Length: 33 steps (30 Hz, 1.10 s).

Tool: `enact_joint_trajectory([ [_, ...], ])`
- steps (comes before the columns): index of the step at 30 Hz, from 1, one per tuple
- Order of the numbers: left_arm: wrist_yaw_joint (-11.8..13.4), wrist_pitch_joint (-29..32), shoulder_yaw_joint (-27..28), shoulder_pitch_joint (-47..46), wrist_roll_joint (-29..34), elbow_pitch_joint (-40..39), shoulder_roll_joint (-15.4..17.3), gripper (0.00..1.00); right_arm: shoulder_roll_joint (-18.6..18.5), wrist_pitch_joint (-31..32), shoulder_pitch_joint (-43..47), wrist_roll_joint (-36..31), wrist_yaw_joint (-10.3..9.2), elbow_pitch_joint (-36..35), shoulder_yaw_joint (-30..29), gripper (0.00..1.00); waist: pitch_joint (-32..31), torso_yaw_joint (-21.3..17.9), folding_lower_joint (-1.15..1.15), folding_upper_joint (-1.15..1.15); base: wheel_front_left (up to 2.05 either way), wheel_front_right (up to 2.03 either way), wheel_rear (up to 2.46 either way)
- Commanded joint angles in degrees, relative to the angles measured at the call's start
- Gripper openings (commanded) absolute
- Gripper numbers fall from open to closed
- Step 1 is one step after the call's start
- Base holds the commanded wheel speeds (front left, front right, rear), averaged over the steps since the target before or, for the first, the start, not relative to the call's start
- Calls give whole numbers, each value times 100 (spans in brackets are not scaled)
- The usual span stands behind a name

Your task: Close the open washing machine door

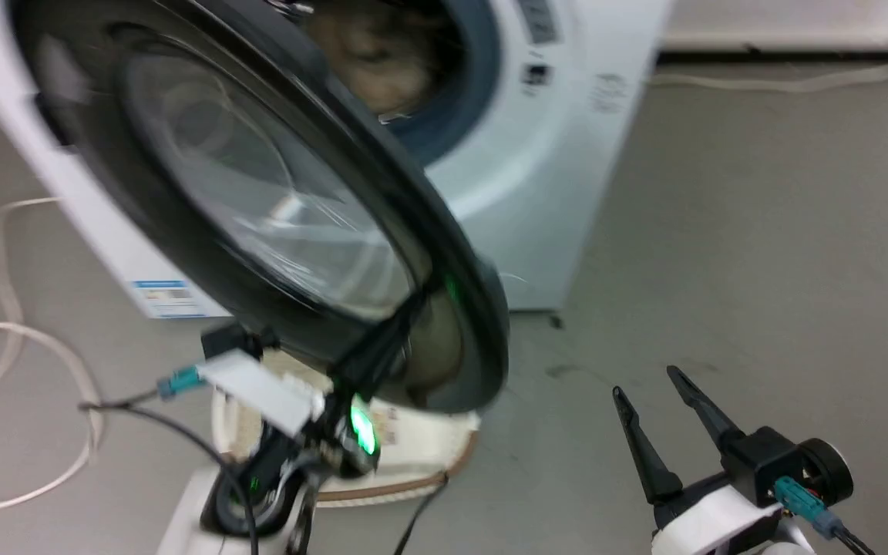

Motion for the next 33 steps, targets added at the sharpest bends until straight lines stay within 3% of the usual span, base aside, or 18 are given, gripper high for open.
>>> enact_joint_trajectory([
  [1,-54,-152,-55,-259,-50,102,-4,0,16,-20,-98,9,5,1,-9,100,478,-652,-1,0,0,0,0],
  [11,-109,-1626,12,-1855,-292,1483,-5,0,62,-25,-230,160,5,-6,83,100,818,-1330,-1,0,0,0,0],
  [14,-115,-1860,-90,-2223,-357,1896,-5,0,67,-25,-229,197,5,-20,78,100,829,-1316,-1,0,0,0,0],
  [19,-116,-1886,-231,-2079,-145,1757,-2,0,68,-25,-201,204,5,-52,61,100,676,-1079,-1,0,0,0,0],
  [20,-116,-1905,-254,-1989,-23,1670,7,41,69,-25,-189,196,5,-64,45,100,628,-1009,-1,0,0,0,0],
  [21,-116,-1902,-293,-1882,99,1558,22,100,69,-25,-171,184,5,-78,15,100,570,-928,-1,0,0,0,0],
  [27,-117,-2073,-609,-882,1033,562,399,100,66,-26,36,111,5,-198,-136,100,112,-400,-1,0,0,0,0],
  [33,-117,-3392,-1112,139,2693,-75,1249,100,29,-26,321,170,5,-353,-240,100,-342,105,-1,0,0,0,0],
])
